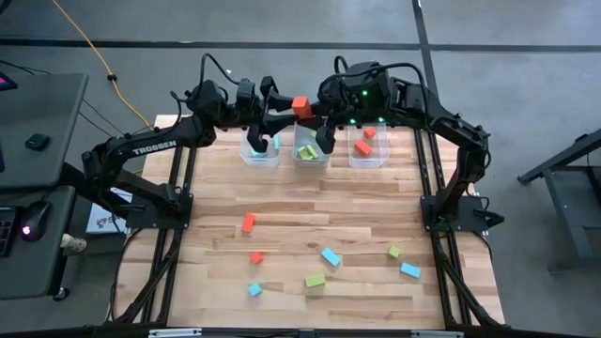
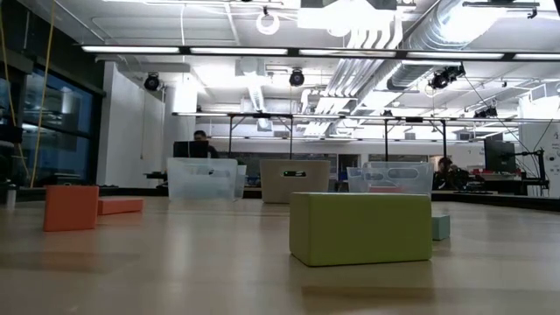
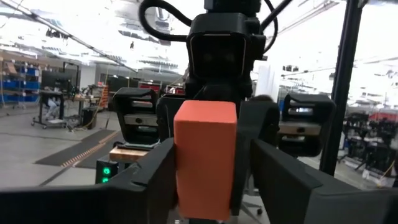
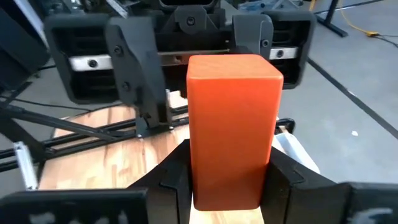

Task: Sort & place blocks by color
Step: Put the orange block into the right transparent bin

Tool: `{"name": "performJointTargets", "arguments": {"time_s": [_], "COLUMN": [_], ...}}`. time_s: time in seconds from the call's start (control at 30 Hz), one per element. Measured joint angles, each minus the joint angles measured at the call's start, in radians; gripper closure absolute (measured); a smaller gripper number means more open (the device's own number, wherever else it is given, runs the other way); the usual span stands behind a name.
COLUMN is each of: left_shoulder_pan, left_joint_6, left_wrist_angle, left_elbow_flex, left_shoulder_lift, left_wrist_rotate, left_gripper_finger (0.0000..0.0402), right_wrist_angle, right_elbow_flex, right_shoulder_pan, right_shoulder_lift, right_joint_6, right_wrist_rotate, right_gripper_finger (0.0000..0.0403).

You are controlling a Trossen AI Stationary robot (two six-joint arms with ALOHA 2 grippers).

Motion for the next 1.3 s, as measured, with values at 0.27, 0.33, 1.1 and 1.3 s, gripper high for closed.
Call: {"name": "performJointTargets", "arguments": {"time_s": [0.27, 0.33, 1.1, 1.3], "left_shoulder_pan": [0.048, 0.064, 0.126, 0.126], "left_joint_6": [-0.062, -0.063, 0.097, 0.158], "left_wrist_angle": [-0.001, -0.003, -0.442, -0.568], "left_elbow_flex": [0.000, 0.000, 0.000, 0.000], "left_shoulder_lift": [-0.011, -0.012, -0.063, -0.064], "left_wrist_rotate": [0.030, 0.037, 0.078, 0.075], "left_gripper_finger": [0.0180, 0.0180, 0.0179, 0.0179], "right_wrist_angle": [-0.076, -0.101, -0.442, -0.424], "right_elbow_flex": [0.000, 0.000, -0.233, -0.405], "right_shoulder_pan": [-0.019, -0.030, -0.215, -0.271], "right_shoulder_lift": [-0.010, -0.015, -0.022, -0.022], "right_joint_6": [-0.003, -0.004, 0.110, 0.157], "right_wrist_rotate": [0.086, 0.116, 0.318, 0.309], "right_gripper_finger": [0.0293, 0.0293, 0.0293, 0.0293]}}
